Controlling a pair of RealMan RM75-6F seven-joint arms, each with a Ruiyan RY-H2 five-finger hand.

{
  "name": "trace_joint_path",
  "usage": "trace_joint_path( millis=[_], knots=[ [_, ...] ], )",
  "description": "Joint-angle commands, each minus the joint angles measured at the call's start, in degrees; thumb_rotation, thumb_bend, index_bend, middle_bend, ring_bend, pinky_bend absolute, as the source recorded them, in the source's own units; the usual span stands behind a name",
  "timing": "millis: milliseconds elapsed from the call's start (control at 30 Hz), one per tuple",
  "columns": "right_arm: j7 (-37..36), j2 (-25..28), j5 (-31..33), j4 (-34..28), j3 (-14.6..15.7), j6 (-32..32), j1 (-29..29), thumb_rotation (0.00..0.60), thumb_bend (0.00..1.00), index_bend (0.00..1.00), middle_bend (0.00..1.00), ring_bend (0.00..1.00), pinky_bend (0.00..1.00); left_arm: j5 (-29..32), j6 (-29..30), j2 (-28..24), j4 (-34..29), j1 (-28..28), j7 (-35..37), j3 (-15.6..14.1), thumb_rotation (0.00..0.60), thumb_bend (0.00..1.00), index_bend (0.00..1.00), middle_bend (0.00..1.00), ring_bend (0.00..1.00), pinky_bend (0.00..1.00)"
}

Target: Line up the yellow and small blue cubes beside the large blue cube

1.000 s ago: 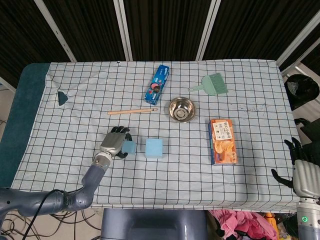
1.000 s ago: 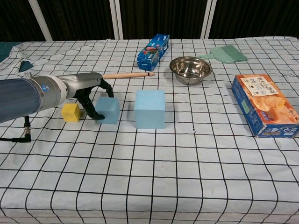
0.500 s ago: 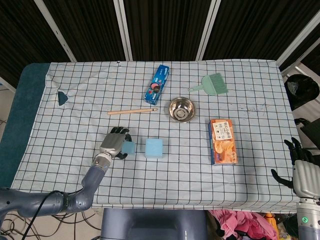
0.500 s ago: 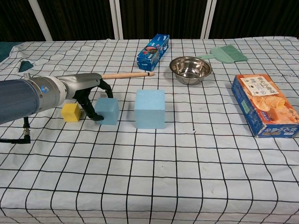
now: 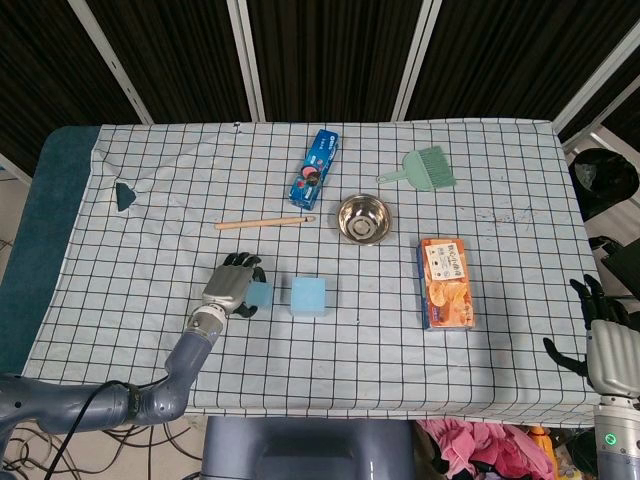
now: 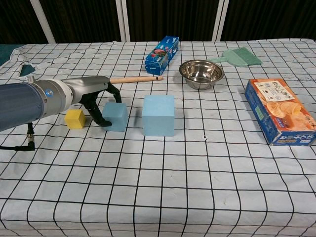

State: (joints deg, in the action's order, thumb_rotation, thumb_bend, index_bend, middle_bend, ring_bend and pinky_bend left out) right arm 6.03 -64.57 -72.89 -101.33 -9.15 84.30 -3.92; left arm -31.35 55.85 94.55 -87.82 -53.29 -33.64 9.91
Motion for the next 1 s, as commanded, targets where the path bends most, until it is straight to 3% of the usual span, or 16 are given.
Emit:
trace_joint_path(
  millis=[33,233,467,1000],
  knots=[
    [-0.08,0.06,-0.05,-0.02,-0.01,0.05,0.03,0.6,0.19,0.1,0.02,0.17,0.12,-0.04,0.93,0.28,-0.58,-0.24,-0.55,0.24,0.6,0.31,0.48,0.13,0.0,0.0],
    [-0.48,0.23,-0.01,-0.02,-0.09,0.11,0.11,0.6,0.19,0.1,0.02,0.17,0.12,2.35,3.69,1.34,-2.3,-1.31,-2.78,1.72,0.6,0.31,0.48,0.13,0.0,0.0],
    [-0.88,0.46,-0.13,-0.09,-0.1,0.16,0.2,0.6,0.19,0.1,0.02,0.17,0.12,7.85,2.61,1.8,-3.01,-3.41,-4.8,3.88,0.6,0.3,0.48,0.12,0.0,0.0],
    [-1.62,0.72,-0.19,-0.02,-0.2,0.27,0.36,0.6,0.19,0.1,0.02,0.17,0.12,11.81,1.73,3.3,-1.27,-6.31,-6.02,4.46,0.6,0.3,0.48,0.12,0.0,0.0]
  ],
)
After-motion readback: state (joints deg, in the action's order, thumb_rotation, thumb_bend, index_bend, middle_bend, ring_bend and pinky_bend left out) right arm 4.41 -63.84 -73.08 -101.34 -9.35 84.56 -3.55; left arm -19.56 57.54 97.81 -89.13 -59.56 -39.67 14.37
